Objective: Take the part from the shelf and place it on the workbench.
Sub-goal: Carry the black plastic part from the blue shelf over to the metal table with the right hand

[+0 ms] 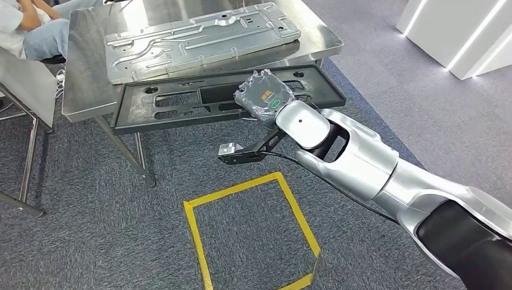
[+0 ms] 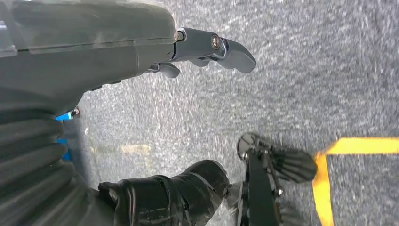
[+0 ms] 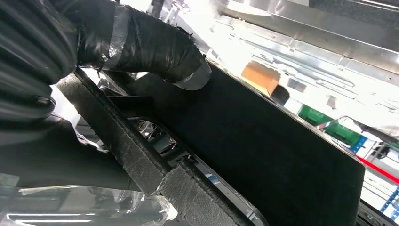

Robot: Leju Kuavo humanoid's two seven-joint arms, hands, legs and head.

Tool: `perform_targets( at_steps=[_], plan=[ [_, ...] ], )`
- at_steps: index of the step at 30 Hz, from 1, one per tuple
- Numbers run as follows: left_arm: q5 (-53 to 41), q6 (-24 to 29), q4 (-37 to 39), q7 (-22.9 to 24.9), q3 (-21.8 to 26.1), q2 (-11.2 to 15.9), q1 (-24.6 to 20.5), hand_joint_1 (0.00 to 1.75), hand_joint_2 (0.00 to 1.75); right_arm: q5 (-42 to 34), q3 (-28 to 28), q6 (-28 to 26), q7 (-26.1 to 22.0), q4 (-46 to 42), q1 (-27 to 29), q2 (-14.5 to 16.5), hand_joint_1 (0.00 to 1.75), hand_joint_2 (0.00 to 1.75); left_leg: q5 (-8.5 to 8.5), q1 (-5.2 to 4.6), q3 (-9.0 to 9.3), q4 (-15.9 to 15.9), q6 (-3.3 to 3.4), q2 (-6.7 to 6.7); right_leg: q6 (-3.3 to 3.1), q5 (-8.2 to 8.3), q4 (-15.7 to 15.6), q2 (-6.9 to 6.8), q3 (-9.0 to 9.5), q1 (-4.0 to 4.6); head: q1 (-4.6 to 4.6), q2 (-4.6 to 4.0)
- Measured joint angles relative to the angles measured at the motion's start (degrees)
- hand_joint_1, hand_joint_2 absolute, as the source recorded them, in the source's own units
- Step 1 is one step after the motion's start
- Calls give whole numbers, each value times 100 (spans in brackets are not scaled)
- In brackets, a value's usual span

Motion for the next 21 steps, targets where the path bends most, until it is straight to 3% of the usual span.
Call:
perform_targets(
  at_steps=[2, 3, 7, 9, 11, 13, 14, 15, 17, 19, 21],
  plan=[
    [3, -3, 0, 5, 0, 0, 5, 0, 175, -22, 0, -3, -13, 5, -16, 8, 175, 175, -67, -17, -24, 87, -50, -28, -37, 216, -597, 12, 284, 6, -5, 1],
    [4, -3, 0, 10, 0, 1, 5, 0, 175, -34, 0, -3, -16, 7, -19, 15, 175, 175, -86, -20, -39, 114, -81, -35, -55, 227, -725, 21, 345, 17, -11, 1],
    [9, -2, 0, 31, 0, 5, 12, 0, 175, -52, 0, -2, -20, 23, -20, 39, 175, 175, -148, -20, -64, 154, -203, -6, -144, 229, -813, 26, 399, 1, -22, 1],
    [9, -1, 0, 33, 0, 5, 3, 0, 175, -53, 0, -3, -20, 25, -29, 52, 175, 175, -381, -3, -245, 575, -278, 71, -188, 231, -850, 15, 445, -21, -43, 0],
    [10, 2, 0, 33, 0, 7, -5, 0, 175, -53, 0, -3, -20, 30, -25, 61, 175, 175, -687, 19, -604, 1311, -340, 118, -214, 216, -856, 6, 470, -18, -57, 0],
    [15, 5, 0, 34, -1, 9, 6, 0, 175, -53, 0, -3, -21, 39, -4, 68, 175, 175, -709, 35, -848, 1688, -361, 129, -223, 202, -855, 3, 486, -16, -57, 0],
    [21, 6, 0, 34, -1, 9, 12, 0, 175, -53, 0, -3, -21, 44, 4, 73, 175, 175, -565, 39, -823, 1566, -357, 131, -221, 194, -855, 5, 497, -16, -57, 0],
    [26, 8, 0, 35, -1, 10, 17, 0, 175, -53, 0, -5, -22, 46, 7, 79, 175, 175, -349, 40, -698, 1249, -344, 132, -213, 184, -855, 6, 513, -16, -57, 0],
    [38, 12, 0, 35, -1, 15, 10, 0, 175, -53, 0, -10, -22, 49, -4, 89, 175, 175, -7, 19, -327, 438, -286, 139, -183, 165, -861, 8, 541, -7, -56, 0],
    [46, 15, 0, 35, 0, 21, -4, 0, 175, -53, 1, -17, -23, 52, -14, 98, 175, 175, 69, -21, -140, 53, -212, 138, -132, 158, -881, 6, 549, 4, -52, 1],
    [48, 15, 0, 35, -1, 24, -8, 0, 175, -53, 1, -21, -26, 57, -15, 107, 175, 175, 70, -37, -111, 7, -141, 129, -64, 163, -919, 1, 563, 13, -50, 1]
  ],
)
